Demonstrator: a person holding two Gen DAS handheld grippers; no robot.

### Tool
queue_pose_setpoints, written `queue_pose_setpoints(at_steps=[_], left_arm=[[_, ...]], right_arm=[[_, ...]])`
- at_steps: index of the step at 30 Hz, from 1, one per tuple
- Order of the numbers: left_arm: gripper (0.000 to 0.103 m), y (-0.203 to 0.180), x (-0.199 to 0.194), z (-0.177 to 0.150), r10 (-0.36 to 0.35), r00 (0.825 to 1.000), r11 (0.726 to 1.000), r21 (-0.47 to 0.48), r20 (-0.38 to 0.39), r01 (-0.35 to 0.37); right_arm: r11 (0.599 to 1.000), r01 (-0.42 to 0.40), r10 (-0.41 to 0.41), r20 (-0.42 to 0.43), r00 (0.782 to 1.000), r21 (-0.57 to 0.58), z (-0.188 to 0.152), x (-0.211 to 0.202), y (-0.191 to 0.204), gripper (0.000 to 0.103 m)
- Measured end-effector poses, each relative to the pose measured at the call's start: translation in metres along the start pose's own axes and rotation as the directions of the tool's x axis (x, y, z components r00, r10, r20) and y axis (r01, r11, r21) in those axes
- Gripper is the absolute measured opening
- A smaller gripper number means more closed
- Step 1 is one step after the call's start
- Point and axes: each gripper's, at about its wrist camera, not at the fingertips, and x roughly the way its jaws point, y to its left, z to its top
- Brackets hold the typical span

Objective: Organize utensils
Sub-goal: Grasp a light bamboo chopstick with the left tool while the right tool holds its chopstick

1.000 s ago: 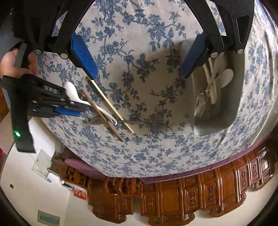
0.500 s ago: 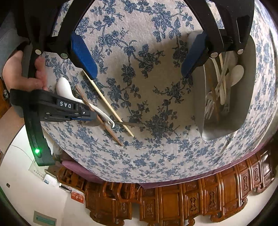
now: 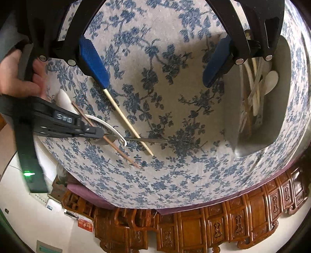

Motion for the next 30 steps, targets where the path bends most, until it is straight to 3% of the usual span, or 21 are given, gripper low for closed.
queue_pose_setpoints(at_steps=[6, 13, 20, 23, 30], left_arm=[[0.093, -0.015, 0.024, 0.018, -0.004, 1.000, 1.000, -0.009, -0.025, 0.004], [0.070, -0.033, 0.053, 0.037, -0.007, 0.998, 1.000, 0.000, -0.064, 0.007], [0.049, -0.044, 0.073, 0.048, 0.053, 0.994, 0.998, 0.033, -0.095, -0.050], [0.037, -0.042, 0.078, 0.050, 0.077, 0.991, 0.997, 0.039, -0.107, -0.073], [0.022, -0.020, 0.074, 0.050, 0.141, 0.984, 0.990, 0.038, -0.111, -0.138]], right_arm=[[1.000, -0.005, 0.004, 0.048, 0.999, 0.013, -0.003, -0.019, -0.012, 0.006], [1.000, 0.014, -0.016, 0.076, 0.997, 0.022, -0.001, -0.029, -0.024, 0.006], [1.000, 0.020, -0.022, 0.077, 0.997, 0.024, -0.002, -0.030, -0.029, 0.006], [1.000, 0.021, -0.022, 0.076, 0.997, 0.019, -0.002, -0.030, -0.028, 0.006], [1.000, 0.026, -0.027, 0.072, 0.997, 0.014, -0.003, -0.028, -0.024, 0.006]])
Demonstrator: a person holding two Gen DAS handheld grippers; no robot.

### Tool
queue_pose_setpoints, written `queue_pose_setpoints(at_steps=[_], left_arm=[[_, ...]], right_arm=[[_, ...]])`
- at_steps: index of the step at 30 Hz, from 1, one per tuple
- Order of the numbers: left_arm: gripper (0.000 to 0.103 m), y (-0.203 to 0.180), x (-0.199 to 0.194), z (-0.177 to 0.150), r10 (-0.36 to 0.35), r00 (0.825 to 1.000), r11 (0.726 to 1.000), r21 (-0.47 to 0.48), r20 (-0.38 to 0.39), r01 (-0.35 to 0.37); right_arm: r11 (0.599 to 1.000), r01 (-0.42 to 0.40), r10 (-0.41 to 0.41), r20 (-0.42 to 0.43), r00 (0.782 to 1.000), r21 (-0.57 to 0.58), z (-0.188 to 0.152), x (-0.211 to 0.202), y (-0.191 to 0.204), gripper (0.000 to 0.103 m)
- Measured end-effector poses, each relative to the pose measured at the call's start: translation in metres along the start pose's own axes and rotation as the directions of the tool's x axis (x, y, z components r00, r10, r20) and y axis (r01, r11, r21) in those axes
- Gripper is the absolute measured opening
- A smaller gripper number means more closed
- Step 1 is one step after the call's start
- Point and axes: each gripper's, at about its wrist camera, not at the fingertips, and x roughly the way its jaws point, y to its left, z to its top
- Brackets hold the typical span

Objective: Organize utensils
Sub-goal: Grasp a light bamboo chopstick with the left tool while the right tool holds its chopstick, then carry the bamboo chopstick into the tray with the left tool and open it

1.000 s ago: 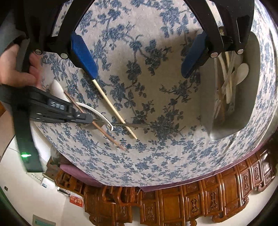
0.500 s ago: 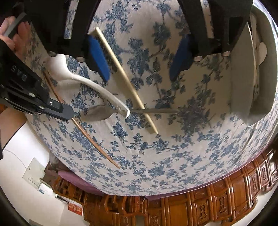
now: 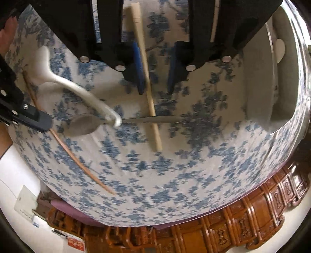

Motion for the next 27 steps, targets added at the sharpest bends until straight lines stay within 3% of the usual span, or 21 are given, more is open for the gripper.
queue_pose_setpoints(at_steps=[1, 4, 8, 15, 27], left_arm=[[0.022, 0.005, 0.000, -0.001, 0.003, 1.000, 1.000, -0.008, 0.002, -0.003], [0.005, 0.019, 0.002, -0.001, -0.003, 1.000, 0.999, -0.033, 0.001, 0.003], [0.004, 0.031, 0.001, 0.000, -0.011, 1.000, 0.998, -0.057, -0.007, 0.010], [0.004, 0.055, -0.026, 0.012, 0.014, 0.998, 0.993, -0.114, 0.067, -0.006], [0.004, 0.055, -0.075, 0.017, -0.001, 0.985, 0.996, -0.093, 0.175, 0.018]], right_arm=[[1.000, 0.002, -0.002, -0.002, 1.000, 0.000, 0.000, 0.000, 0.001, 0.006], [1.000, -0.002, 0.002, -0.001, 1.000, -0.005, -0.002, 0.000, 0.004, 0.006], [1.000, -0.005, 0.005, -0.009, 1.000, -0.016, -0.003, 0.001, 0.008, 0.006], [1.000, -0.017, 0.017, -0.010, 1.000, -0.015, -0.004, 0.000, 0.011, 0.006], [0.999, -0.045, 0.045, 0.003, 0.999, -0.013, -0.006, -0.009, 0.028, 0.006]])
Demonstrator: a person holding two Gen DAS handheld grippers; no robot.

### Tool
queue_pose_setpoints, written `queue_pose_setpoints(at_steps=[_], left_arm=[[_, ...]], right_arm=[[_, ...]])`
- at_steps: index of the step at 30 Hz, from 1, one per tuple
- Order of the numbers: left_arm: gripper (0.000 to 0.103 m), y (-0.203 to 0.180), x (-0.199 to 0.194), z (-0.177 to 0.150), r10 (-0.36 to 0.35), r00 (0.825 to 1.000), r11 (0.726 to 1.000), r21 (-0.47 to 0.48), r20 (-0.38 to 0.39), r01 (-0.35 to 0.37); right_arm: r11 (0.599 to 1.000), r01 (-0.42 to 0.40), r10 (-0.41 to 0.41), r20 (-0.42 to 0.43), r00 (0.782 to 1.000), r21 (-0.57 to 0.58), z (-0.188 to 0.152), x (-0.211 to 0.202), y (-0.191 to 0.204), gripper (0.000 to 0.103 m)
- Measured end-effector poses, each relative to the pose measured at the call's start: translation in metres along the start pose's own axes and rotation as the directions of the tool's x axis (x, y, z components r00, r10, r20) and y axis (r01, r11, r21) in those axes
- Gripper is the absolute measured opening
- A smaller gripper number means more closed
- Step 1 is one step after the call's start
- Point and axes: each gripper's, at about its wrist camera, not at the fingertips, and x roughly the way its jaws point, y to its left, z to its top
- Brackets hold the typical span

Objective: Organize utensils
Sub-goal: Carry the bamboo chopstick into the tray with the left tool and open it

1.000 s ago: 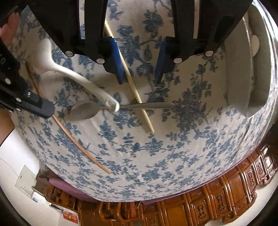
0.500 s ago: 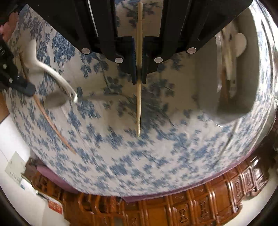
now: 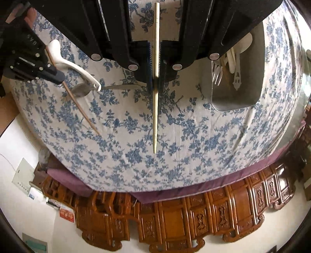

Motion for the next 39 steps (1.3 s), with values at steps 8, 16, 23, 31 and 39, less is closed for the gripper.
queue_pose_setpoints(at_steps=[8, 16, 23, 31, 39], left_arm=[[0.004, 0.004, -0.034, -0.005, -0.042, 0.998, 0.999, 0.007, 0.051, 0.042], [0.004, 0.026, -0.061, -0.006, -0.040, 0.996, 0.999, 0.002, 0.085, 0.040], [0.004, 0.059, -0.074, -0.011, -0.005, 0.996, 1.000, -0.010, 0.092, 0.006], [0.004, 0.111, -0.056, -0.027, 0.060, 0.998, 0.998, -0.018, 0.032, -0.059], [0.005, 0.150, -0.016, -0.045, 0.025, 0.998, 0.998, -0.057, -0.055, -0.029]], right_arm=[[0.999, -0.013, 0.014, 0.019, 1.000, -0.050, 0.003, -0.014, 0.028, 0.006], [0.992, -0.022, 0.026, 0.030, 0.999, -0.128, 0.011, -0.024, 0.065, 0.006], [0.985, -0.042, 0.050, 0.045, 0.998, -0.167, 0.020, -0.034, 0.097, 0.006], [0.974, -0.062, 0.070, 0.030, 0.997, -0.216, 0.019, -0.029, 0.135, 0.006], [0.971, -0.084, 0.085, -0.008, 0.996, -0.224, 0.015, -0.012, 0.154, 0.006]])
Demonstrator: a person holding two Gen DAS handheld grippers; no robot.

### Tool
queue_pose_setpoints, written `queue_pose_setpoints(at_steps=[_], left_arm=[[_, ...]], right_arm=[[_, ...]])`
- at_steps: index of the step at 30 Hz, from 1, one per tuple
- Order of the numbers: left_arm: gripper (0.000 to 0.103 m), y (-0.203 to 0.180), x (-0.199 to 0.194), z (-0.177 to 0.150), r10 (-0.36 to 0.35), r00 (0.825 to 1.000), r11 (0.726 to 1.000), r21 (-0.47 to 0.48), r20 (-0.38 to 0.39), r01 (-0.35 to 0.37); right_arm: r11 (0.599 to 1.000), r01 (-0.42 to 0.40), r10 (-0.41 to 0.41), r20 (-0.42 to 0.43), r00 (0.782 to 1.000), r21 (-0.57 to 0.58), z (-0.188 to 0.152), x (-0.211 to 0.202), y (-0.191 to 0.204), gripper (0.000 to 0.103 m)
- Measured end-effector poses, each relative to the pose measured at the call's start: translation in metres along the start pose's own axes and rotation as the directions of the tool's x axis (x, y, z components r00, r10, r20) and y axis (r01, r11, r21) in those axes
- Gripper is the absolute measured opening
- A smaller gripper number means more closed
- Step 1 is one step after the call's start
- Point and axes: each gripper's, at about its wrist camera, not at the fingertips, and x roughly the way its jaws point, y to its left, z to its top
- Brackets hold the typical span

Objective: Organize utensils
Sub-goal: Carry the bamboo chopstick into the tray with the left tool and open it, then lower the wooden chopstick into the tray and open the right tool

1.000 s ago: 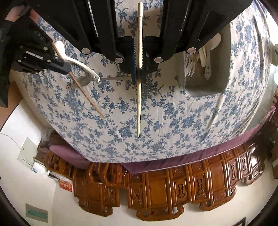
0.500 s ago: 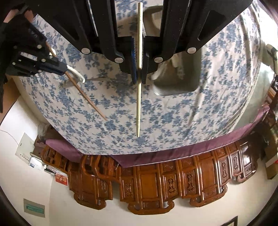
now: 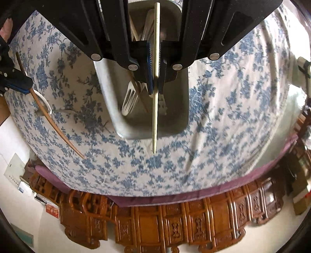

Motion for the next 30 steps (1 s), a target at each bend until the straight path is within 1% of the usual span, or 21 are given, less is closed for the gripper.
queue_pose_setpoints(at_steps=[9, 12, 16, 18, 20, 24, 26, 27, 30], left_arm=[[0.005, -0.006, 0.025, -0.003, -0.017, 0.998, 0.999, 0.039, -0.068, 0.020], [0.005, -0.004, 0.025, -0.003, -0.027, 0.998, 0.999, 0.025, -0.064, 0.029], [0.005, -0.001, 0.014, -0.006, -0.035, 0.998, 0.999, 0.019, -0.042, 0.036], [0.009, 0.002, 0.008, -0.008, -0.031, 0.999, 0.999, 0.023, -0.033, 0.032], [0.020, 0.007, -0.001, -0.010, -0.021, 1.000, 1.000, 0.021, -0.019, 0.022], [0.024, 0.019, -0.022, -0.015, -0.029, 0.999, 1.000, 0.005, 0.015, 0.029], [0.032, 0.026, -0.036, -0.019, -0.022, 0.999, 1.000, 0.006, 0.038, 0.021], [0.034, 0.029, -0.041, -0.021, -0.020, 0.999, 1.000, 0.002, 0.048, 0.020], [0.047, 0.041, -0.058, -0.029, -0.016, 0.997, 1.000, -0.015, 0.075, 0.017]], right_arm=[[1.000, 0.001, -0.001, -0.021, 1.000, -0.003, 0.001, 0.015, 0.007, 0.006], [1.000, 0.000, -0.001, -0.024, 1.000, -0.003, 0.002, 0.018, 0.010, 0.006], [1.000, -0.002, 0.001, -0.025, 1.000, -0.012, 0.004, 0.019, 0.019, 0.006], [1.000, -0.003, 0.003, -0.026, 1.000, -0.019, 0.006, 0.020, 0.025, 0.006], [1.000, -0.004, 0.003, -0.028, 1.000, -0.024, 0.007, 0.023, 0.030, 0.006], [1.000, -0.011, 0.010, -0.033, 0.999, -0.029, 0.010, 0.028, 0.044, 0.006], [0.999, -0.011, 0.010, -0.035, 0.999, -0.037, 0.012, 0.032, 0.052, 0.006], [0.999, -0.012, 0.011, -0.036, 0.999, -0.039, 0.013, 0.033, 0.055, 0.006], [0.999, -0.017, 0.015, -0.042, 0.999, -0.044, 0.016, 0.039, 0.065, 0.006]])
